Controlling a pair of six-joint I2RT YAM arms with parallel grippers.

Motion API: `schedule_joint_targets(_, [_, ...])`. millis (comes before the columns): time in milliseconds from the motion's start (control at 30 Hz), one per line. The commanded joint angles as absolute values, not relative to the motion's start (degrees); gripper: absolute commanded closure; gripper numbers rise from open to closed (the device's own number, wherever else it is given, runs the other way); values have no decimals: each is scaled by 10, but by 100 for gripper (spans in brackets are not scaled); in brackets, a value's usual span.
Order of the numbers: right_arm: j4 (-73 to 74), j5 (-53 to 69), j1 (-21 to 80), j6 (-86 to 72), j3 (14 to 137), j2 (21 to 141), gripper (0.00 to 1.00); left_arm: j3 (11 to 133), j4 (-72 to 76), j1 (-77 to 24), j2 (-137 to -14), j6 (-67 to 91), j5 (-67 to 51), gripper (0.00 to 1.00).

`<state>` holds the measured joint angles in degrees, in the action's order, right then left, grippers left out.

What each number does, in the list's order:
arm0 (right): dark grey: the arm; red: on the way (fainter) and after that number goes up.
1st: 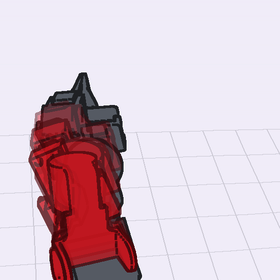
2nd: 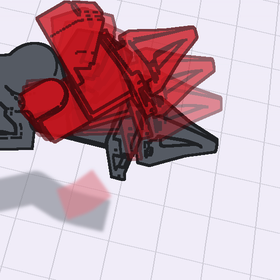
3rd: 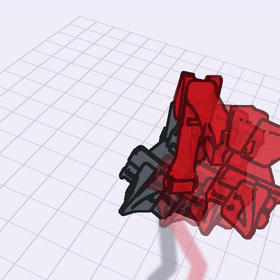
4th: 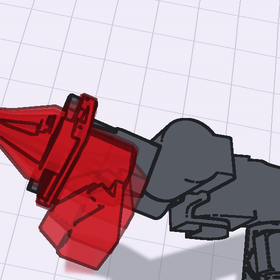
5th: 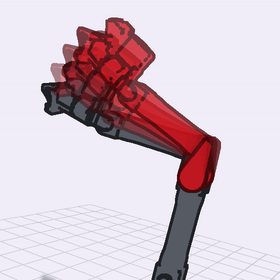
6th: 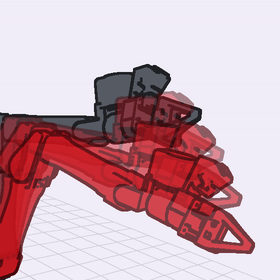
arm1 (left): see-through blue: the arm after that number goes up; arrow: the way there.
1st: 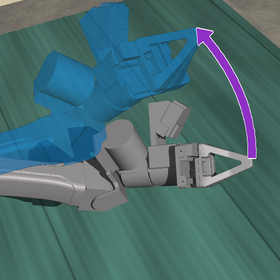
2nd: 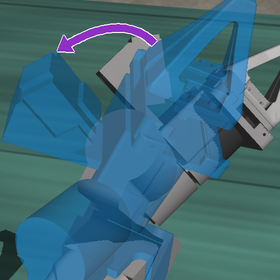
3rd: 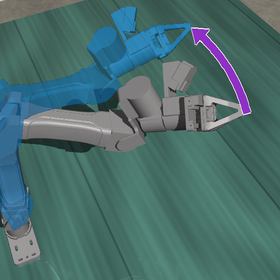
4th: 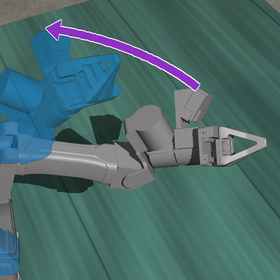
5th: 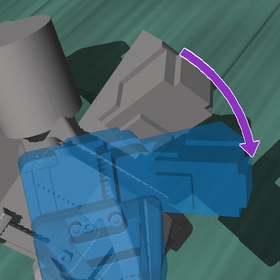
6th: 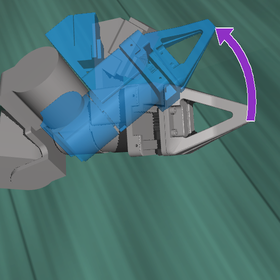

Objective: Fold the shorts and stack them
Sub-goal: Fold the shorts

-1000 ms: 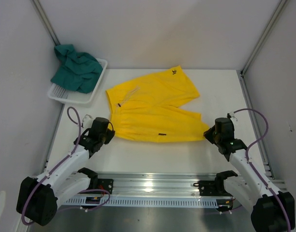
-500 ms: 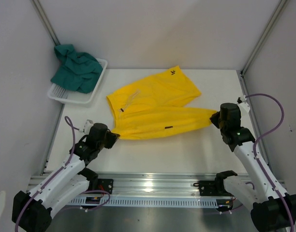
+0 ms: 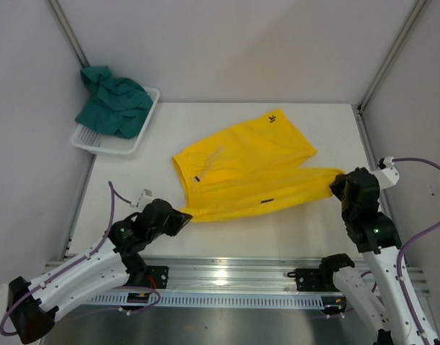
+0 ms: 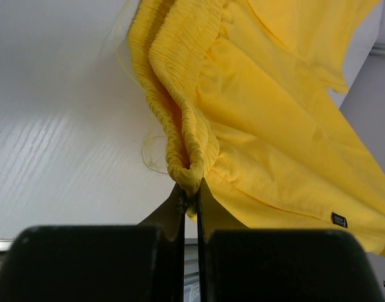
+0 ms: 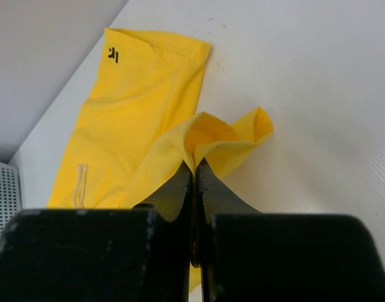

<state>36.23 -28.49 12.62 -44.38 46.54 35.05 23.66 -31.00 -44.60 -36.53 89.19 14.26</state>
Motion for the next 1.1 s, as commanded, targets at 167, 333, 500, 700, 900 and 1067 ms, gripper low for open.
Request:
schedule_joint_targets(167, [280,-282,124,-403,527,449,100,380,-431,-433,-393,882,295,100])
schedule_joint_targets(333, [242,-271,120,-385,587,559,100,461,-415,-370,-447,815,287,100])
schedule_joint_targets(500, [192,-244,104,-373,625,621,100,519,-383,-311,-514,783,267,100])
schedule_joint_targets(700, [152,-199,99,-352,692,713,100,568,-358,-258,-600,770,238,100])
schedule_joint_targets(900, [139,-162,95,-337,780,834,100,552,-308,-192,-624,784,220,100])
schedule_joint_targets(1067, [149,-154,95,-335,862,930,100,580,-294,-143,-681,784,204,100])
